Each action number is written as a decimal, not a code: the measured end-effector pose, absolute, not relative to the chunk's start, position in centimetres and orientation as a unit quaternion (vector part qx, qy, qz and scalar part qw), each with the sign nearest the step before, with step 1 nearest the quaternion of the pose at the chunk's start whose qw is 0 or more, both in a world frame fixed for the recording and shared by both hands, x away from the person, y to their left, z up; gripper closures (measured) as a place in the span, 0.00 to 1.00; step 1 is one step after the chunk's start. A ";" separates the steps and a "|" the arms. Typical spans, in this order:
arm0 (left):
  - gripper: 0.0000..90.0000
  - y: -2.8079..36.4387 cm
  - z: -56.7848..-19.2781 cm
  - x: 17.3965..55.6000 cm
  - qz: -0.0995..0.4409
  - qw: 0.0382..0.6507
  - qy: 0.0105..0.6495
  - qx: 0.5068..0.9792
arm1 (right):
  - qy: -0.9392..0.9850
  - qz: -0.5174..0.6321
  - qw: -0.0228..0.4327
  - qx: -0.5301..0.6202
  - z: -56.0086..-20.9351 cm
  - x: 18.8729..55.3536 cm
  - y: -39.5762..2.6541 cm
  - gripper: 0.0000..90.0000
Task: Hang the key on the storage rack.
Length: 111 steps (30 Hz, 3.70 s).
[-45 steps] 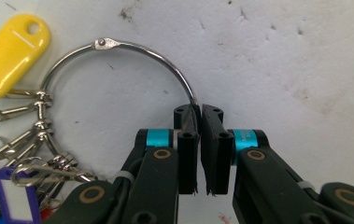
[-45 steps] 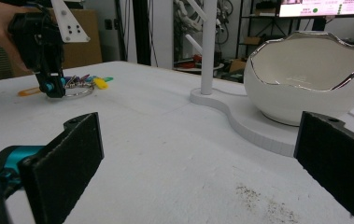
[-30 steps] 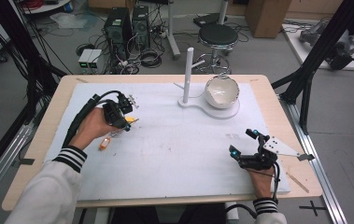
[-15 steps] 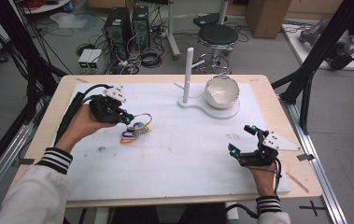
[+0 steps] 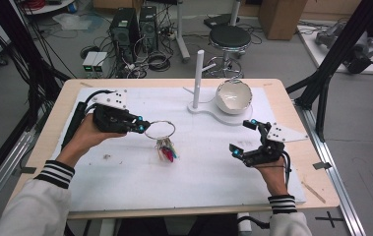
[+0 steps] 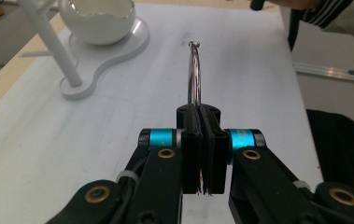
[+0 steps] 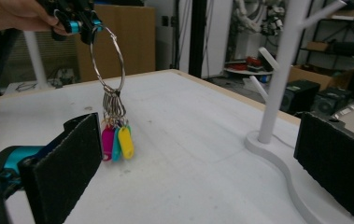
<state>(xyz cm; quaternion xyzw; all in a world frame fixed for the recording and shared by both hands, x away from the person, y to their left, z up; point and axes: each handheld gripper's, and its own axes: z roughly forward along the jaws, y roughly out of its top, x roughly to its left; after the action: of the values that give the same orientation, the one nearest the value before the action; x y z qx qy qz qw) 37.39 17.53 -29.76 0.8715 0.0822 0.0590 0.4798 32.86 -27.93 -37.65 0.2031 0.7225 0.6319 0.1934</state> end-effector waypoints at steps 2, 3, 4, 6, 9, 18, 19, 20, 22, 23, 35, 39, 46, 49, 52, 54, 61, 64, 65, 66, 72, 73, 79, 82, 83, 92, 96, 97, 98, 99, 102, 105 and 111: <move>0.97 17.5 -29.9 37.3 0.054 0.486 0.078 0.869 | 0.731 0.630 0.182 0.191 -37.0 33.2 -27.2 0.01; 0.97 17.5 -30.0 37.3 0.055 0.487 0.076 0.868 | 0.735 0.628 0.179 0.183 -36.7 33.4 -26.8 0.01; 0.97 17.5 -30.1 37.2 0.052 0.492 0.075 0.866 | 0.739 0.625 0.175 0.177 -36.5 33.6 -26.4 0.01; 0.97 17.4 -30.2 37.1 0.050 0.495 0.072 0.865 | 0.752 0.618 0.158 0.165 -36.0 34.0 -25.6 0.01; 0.97 17.2 -30.2 37.1 0.046 0.498 0.068 0.863 | 0.769 0.607 0.145 0.141 -35.1 34.9 -23.8 0.01; 0.97 17.1 -30.1 37.0 0.034 0.521 0.055 0.851 | 0.791 0.596 0.091 0.104 -33.7 36.5 -20.4 0.01; 0.97 17.1 -30.0 37.1 0.035 0.521 0.053 0.851 | 0.791 0.596 0.091 0.104 -33.7 36.5 -20.4 0.01; 0.97 17.1 -30.1 37.1 0.034 0.522 0.054 0.851 | 0.793 0.595 0.085 0.101 -33.6 36.7 -20.0 0.01; 0.97 17.0 -30.1 37.1 0.031 0.522 0.055 0.851 | 0.798 0.591 0.077 0.092 -33.4 37.0 -19.3 0.01; 0.97 16.9 -30.1 37.1 0.032 0.523 0.054 0.850 | 0.800 0.589 0.079 0.088 -33.4 37.1 -18.9 0.01; 0.97 16.6 -30.2 37.0 0.025 0.519 0.045 0.853 | 0.832 0.549 0.068 0.047 -32.9 37.6 -15.0 0.05; 0.97 16.6 -30.2 37.0 0.025 0.520 0.045 0.853 | 0.842 0.534 0.066 0.042 -33.1 37.8 -14.2 0.13; 0.97 16.8 -30.3 37.1 0.023 0.519 0.048 0.853 | 0.850 0.524 0.041 0.036 -33.2 38.1 -13.8 0.40; 0.97 16.8 -30.3 37.1 0.021 0.519 0.048 0.853 | 0.852 0.521 0.036 0.035 -33.2 38.2 -13.9 0.50; 0.97 16.7 -30.3 37.2 0.022 0.519 0.048 0.853 | 0.856 0.515 0.027 0.038 -33.3 38.3 -13.7 0.60; 0.97 16.8 -30.4 37.2 0.023 0.517 0.048 0.854 | 0.857 0.512 0.020 0.043 -33.3 38.3 -13.8 0.63; 0.97 16.8 -30.5 37.3 0.021 0.517 0.048 0.854 | 0.859 0.510 0.022 0.034 -33.3 38.4 -13.7 0.79; 0.97 16.8 -30.6 37.3 0.021 0.513 0.049 0.857 | 0.860 0.509 0.032 0.029 -33.1 38.1 -13.7 0.96; 0.97 16.8 -30.6 37.3 0.021 0.515 0.052 0.855 | 0.860 0.509 0.032 0.029 -33.1 38.1 -13.7 0.96; 0.97 16.9 -30.5 37.3 0.025 0.514 0.051 0.856 | 0.858 0.511 0.039 0.026 -33.1 38.1 -13.7 0.96; 0.96 17.1 -30.6 37.4 0.033 0.521 0.050 0.851 | 0.858 0.511 0.038 0.030 -32.8 38.1 -13.6 0.97; 0.96 17.2 -30.7 37.3 0.041 0.528 0.051 0.847 | 0.858 0.512 0.036 0.033 -32.7 38.0 -13.6 0.97; 0.85 18.0 -31.5 37.2 0.074 0.539 0.065 0.836 | 0.859 0.508 0.031 0.057 -32.7 38.4 -13.7 0.98; 0.71 18.4 -31.9 37.1 0.079 0.540 0.081 0.834 | 0.858 0.508 0.026 0.074 -32.7 38.7 -14.2 0.98; 0.57 18.5 -32.0 37.1 0.081 0.538 0.087 0.834 | 0.852 0.515 0.036 0.084 -32.6 39.1 -14.8 0.98; 0.14 21.6 -34.4 36.3 0.135 0.534 0.167 0.818 | 0.827 0.539 0.053 0.153 -31.5 41.2 -18.0 0.98; 0.02 23.3 -35.2 35.8 0.152 0.535 0.198 0.807 | 0.821 0.539 0.062 0.179 -30.9 42.3 -19.1 0.98; 0.02 23.7 -35.4 35.7 0.153 0.532 0.203 0.808 | 0.818 0.541 0.065 0.184 -30.7 42.6 -19.3 0.98; 0.02 24.0 -35.5 35.5 0.153 0.532 0.205 0.807 | 0.817 0.542 0.066 0.188 -30.6 42.9 -19.5 0.98; 0.02 24.2 -35.7 35.4 0.155 0.531 0.208 0.807 | 0.816 0.540 0.070 0.191 -30.4 43.2 -19.6 0.98; 0.02 24.9 -36.0 35.0 0.164 0.533 0.215 0.802 | 0.813 0.541 0.072 0.204 -30.0 43.9 -19.9 0.98; 0.02 25.5 -36.2 34.6 0.176 0.537 0.219 0.795 | 0.811 0.541 0.078 0.210 -29.7 44.5 -20.0 0.98; 0.02 26.7 -37.4 33.2 0.197 0.538 0.223 0.788 | 0.805 0.539 0.087 0.231 -30.1 45.7 -20.0 0.98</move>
<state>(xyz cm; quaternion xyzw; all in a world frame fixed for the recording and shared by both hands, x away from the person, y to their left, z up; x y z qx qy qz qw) 33.16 26.72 -37.38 0.7884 0.2230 0.1971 0.5384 45.71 -19.96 -30.09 0.2313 0.8054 0.5388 0.0868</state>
